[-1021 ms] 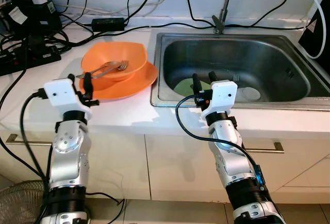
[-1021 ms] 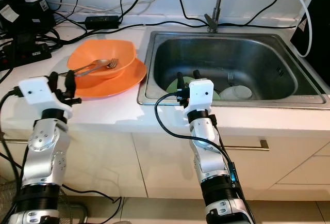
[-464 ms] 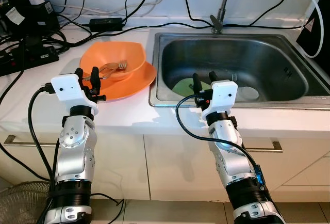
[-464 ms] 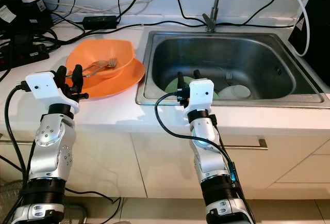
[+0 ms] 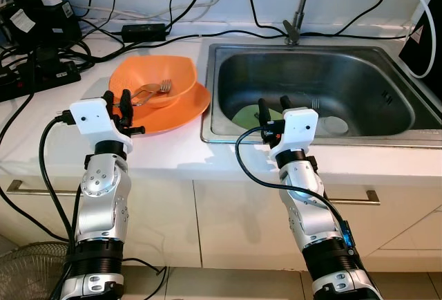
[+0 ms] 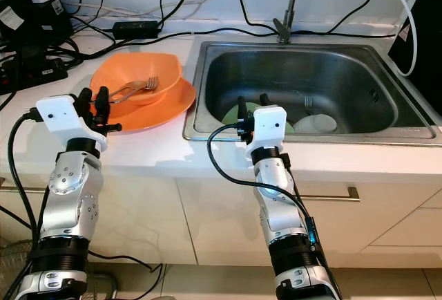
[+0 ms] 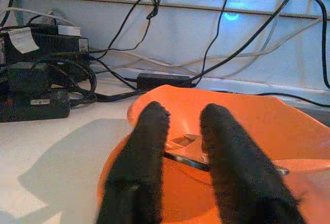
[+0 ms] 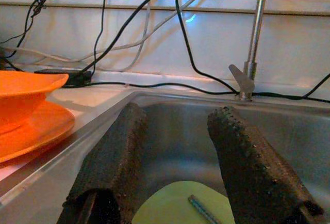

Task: Kitchen organization

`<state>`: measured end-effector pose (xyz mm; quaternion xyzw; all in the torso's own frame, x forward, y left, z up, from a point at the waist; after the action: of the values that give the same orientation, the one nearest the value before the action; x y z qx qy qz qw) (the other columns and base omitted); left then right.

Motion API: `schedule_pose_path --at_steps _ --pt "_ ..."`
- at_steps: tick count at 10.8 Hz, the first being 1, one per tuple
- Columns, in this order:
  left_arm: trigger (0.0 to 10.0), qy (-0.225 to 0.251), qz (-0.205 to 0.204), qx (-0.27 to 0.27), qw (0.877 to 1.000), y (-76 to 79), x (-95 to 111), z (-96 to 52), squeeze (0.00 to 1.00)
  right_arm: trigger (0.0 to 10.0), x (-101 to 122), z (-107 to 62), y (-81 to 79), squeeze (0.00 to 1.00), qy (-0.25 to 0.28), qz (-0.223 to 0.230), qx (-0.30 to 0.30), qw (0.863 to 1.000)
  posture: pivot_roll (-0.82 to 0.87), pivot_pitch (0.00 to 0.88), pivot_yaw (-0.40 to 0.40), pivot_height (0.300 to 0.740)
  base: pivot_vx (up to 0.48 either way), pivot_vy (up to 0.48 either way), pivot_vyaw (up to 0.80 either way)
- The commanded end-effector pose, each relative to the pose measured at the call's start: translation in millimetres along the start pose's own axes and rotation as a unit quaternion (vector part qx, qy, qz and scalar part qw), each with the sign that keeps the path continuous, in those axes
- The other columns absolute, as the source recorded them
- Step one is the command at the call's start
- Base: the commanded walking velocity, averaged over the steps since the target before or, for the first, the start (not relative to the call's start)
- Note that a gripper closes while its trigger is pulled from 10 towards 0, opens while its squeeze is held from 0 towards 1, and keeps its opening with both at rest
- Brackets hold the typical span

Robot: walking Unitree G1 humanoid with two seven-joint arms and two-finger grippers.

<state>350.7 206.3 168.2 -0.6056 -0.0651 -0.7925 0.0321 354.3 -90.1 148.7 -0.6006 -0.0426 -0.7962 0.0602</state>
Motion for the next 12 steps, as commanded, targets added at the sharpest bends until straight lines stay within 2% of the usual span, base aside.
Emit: schedule_pose_path --at_steps 1,9,11,12 --pt "0.0 0.006 0.001 0.001 1.000 1.5 2.3 1.0 0.00 10.0 0.9 2.9 -3.1 0.00 0.000 -0.004 0.005 1.000 0.13 0.000 0.011 0.740 0.000 0.000 0.00" --pt "0.0 0.032 0.014 -0.011 0.999 8.1 11.9 3.1 0.00 10.0 0.6 3.2 -4.7 0.00 0.000 -0.002 0.006 1.000 0.13 0.000 0.012 0.740 0.000 0.000 0.00" --pt "0.0 0.076 0.022 -0.017 0.997 13.3 32.6 5.9 0.00 10.0 0.5 3.6 -3.8 0.00 0.001 -0.003 0.004 1.000 0.13 0.000 0.013 0.740 0.000 0.000 0.00" --pt "0.0 0.120 0.025 -0.038 0.992 25.0 56.8 9.5 0.00 10.0 0.1 3.6 -3.7 0.00 0.000 -0.004 0.004 1.000 0.13 0.000 0.012 0.740 0.000 0.000 0.00"
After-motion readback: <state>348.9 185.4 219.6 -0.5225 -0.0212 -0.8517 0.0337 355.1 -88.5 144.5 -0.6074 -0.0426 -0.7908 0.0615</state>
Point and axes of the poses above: a point about 5 cm out from each wrist's last joint towards the gripper, its own z axis pointing out of the wrist towards the gripper, its own x axis along the axis of the wrist's last joint, y = z × x, the point moved 3 cm from there along z, pointing out of the wrist towards the gripper, and after that the axes turned 2 degrees about z, right-handed, at the moved point
